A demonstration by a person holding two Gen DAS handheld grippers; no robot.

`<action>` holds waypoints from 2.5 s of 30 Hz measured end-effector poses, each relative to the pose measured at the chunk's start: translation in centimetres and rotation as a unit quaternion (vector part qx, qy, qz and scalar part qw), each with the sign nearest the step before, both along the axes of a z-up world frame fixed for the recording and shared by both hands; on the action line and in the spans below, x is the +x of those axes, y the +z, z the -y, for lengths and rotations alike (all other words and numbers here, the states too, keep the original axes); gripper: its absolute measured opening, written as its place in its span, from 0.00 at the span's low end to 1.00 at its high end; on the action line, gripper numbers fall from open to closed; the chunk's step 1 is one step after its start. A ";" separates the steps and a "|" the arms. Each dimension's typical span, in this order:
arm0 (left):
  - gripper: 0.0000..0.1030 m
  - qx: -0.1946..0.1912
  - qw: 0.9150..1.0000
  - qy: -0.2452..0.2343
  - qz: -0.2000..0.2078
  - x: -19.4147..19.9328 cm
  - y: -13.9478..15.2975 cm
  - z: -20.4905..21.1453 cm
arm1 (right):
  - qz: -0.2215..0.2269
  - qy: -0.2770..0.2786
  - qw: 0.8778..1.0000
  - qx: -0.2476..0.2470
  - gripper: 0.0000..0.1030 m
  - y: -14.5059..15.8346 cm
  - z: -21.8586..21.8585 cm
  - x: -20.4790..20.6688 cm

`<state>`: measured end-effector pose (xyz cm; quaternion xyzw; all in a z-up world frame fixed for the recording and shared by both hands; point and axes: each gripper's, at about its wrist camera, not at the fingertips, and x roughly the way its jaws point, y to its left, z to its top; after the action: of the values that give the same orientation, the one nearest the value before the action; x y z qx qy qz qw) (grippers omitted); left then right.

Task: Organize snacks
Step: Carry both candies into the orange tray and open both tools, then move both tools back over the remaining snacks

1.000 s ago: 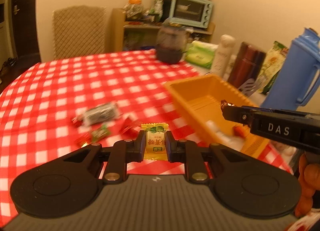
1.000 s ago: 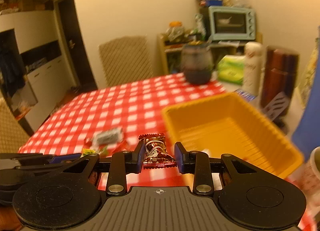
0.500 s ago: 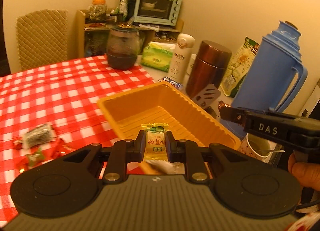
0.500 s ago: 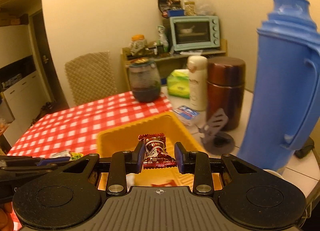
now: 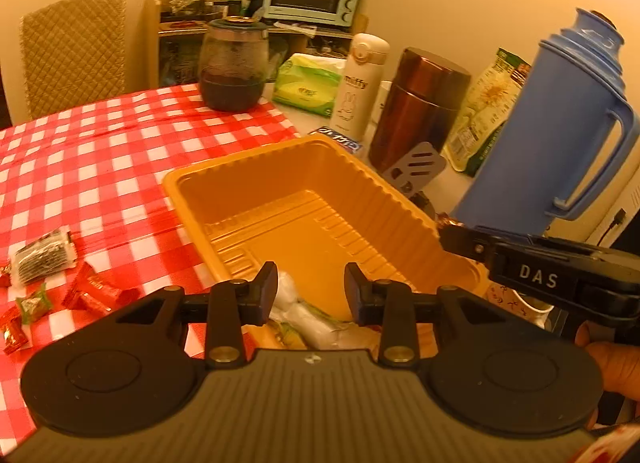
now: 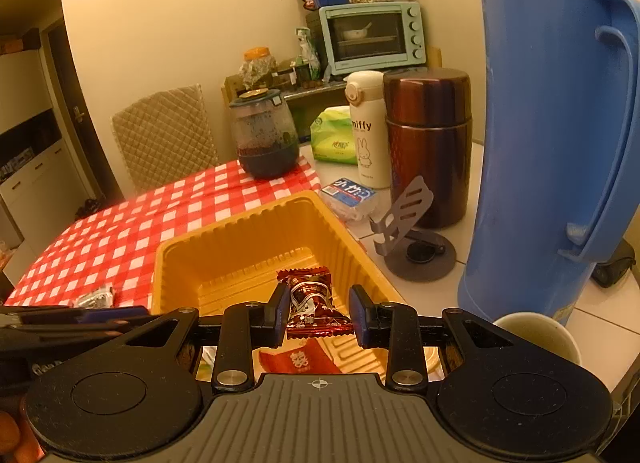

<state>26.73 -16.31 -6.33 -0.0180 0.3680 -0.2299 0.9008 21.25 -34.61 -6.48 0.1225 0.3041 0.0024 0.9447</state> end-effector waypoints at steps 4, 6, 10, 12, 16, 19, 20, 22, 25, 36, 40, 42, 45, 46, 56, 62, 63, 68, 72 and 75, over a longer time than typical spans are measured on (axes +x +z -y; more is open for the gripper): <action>0.32 0.004 1.000 0.011 -0.001 -0.1 0.1 -1.1 | -0.004 0.004 1.000 0.004 0.32 -0.3 -0.2 0.2; 0.32 0.005 1.000 0.014 -0.001 -0.2 0.2 -1.5 | -0.005 0.009 1.000 0.006 0.32 -0.4 -0.6 0.3; 0.32 0.007 1.000 0.018 0.001 -0.3 0.2 -1.8 | -0.004 0.020 1.000 0.013 0.32 -0.5 -1.2 0.6; 0.32 0.006 1.000 0.019 0.000 -0.4 0.2 -2.1 | 0.001 0.033 0.999 0.033 0.32 -0.6 -1.3 0.8; 0.32 0.007 1.000 0.025 0.002 -0.7 0.3 -2.8 | -0.004 0.022 0.998 0.059 0.67 -0.8 -0.7 0.7; 0.32 0.009 0.999 0.032 0.006 -1.1 0.6 -3.7 | -0.010 0.014 0.999 0.051 0.67 -0.6 -0.5 0.1; 0.32 0.009 0.999 0.035 0.007 -1.2 0.7 -4.0 | -0.011 0.013 0.999 0.049 0.67 -0.5 -0.5 -0.2; 0.33 0.010 0.999 0.041 0.008 -1.6 1.0 -4.6 | -0.014 0.013 0.999 0.041 0.67 -0.2 -0.7 -0.8; 0.33 0.013 0.999 0.048 0.010 -2.3 1.4 -5.6 | -0.016 0.018 0.999 0.025 0.67 0.5 -1.7 -1.7; 0.44 0.028 0.996 0.082 0.021 -6.0 3.5 -10.2 | -0.005 0.047 0.999 -0.017 0.67 4.2 -6.6 -4.3; 0.49 0.037 0.994 0.099 0.028 -7.2 4.3 -12.2 | 0.003 0.060 0.998 -0.020 0.67 5.4 -8.5 -4.6; 0.53 0.041 0.993 0.106 0.031 -7.7 4.6 -13.3 | 0.006 0.069 0.997 -0.020 0.67 5.8 -9.5 -4.8; 0.64 0.050 0.991 0.119 0.036 -8.5 4.8 -15.1 | 0.008 0.082 0.996 -0.017 0.67 6.1 -10.9 -4.9; 0.66 0.054 0.990 0.123 0.035 -8.6 4.7 -15.8 | 0.009 0.088 0.996 -0.015 0.67 6.1 -11.5 -4.9; 0.85 0.081 0.983 0.164 0.018 -8.9 1.8 -21.5 | -0.008 0.141 0.990 -0.007 0.67 2.8 -17.2 -4.3; 0.88 0.094 0.979 0.178 0.018 -7.9 -0.8 -23.3 | -0.017 0.168 0.986 -0.001 0.67 -0.3 -20.0 -2.4; 0.88 0.095 0.979 0.179 0.019 -7.6 -1.3 -23.5 | -0.019 0.170 0.985 0.001 0.67 -0.8 -20.2 -2.1; 0.88 0.100 0.978 0.184 0.018 -5.8 -3.4 -24.8 | -0.029 0.182 0.983 0.005 0.67 -3.1 -21.7 0.1; 0.88 0.099 0.977 0.187 0.011 -4.1 -4.8 -25.8 | -0.036 0.193 0.981 0.002 0.67 -4.6 -23.1 1.8; 0.88 0.084 0.979 0.186 0.004 -2.9 -5.3 -26.3 | -0.040 0.196 0.980 -0.003 0.64 -5.5 -24.0 3.0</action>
<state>23.80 10.02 -11.59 -0.0091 0.3730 -0.0267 0.9274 24.29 -10.60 -11.99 0.0577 0.3597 0.1818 0.9134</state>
